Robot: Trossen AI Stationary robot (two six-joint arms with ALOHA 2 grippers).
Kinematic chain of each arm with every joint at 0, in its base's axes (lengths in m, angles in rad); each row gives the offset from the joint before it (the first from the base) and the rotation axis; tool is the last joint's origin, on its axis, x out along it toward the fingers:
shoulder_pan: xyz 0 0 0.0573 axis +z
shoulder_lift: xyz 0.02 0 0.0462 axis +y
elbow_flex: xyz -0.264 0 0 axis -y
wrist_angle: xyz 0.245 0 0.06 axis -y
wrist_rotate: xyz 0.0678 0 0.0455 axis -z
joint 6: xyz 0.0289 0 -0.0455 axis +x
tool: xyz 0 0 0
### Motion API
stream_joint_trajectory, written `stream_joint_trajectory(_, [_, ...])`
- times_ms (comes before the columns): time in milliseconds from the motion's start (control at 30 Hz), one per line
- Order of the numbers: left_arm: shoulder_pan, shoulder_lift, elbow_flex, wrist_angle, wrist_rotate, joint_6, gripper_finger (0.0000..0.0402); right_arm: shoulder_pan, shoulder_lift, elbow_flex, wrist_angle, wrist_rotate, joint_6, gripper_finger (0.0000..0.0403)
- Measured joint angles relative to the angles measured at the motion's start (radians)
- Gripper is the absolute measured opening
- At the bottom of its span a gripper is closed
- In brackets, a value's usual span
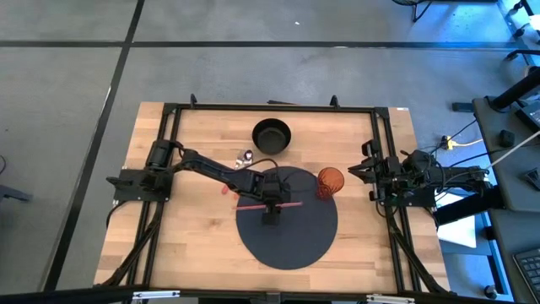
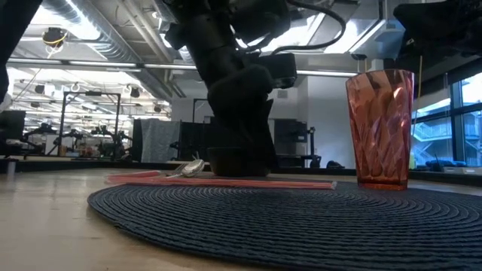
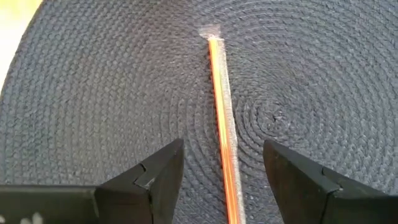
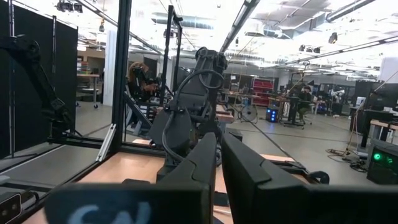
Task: Pick & Place Utensil
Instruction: Put the orange straw into the brown glass on the gray mat
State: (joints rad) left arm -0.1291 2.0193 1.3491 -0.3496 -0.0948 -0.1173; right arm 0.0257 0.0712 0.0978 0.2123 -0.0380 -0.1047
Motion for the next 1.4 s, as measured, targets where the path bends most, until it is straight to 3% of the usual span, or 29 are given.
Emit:
stream_joint_trajectory(600, [0.002, 0.057, 0.012, 0.005, -0.007, 0.008, 0.0204, 0.0, 0.0, 0.0, 0.0, 0.0, 0.014, 0.0028])
stream_joint_trajectory(1067, [0.002, 0.057, 0.013, 0.008, -0.016, -0.002, 0.0101, 0.0, 0.0, 0.0, 0.0, 0.0, 0.015, 0.0028])
stream_joint_trajectory(1400, [0.003, 0.057, 0.013, 0.009, -0.02, 0.016, 0.0051, 0.0, 0.0, 0.0, 0.0, 0.0, 0.016, 0.0028])
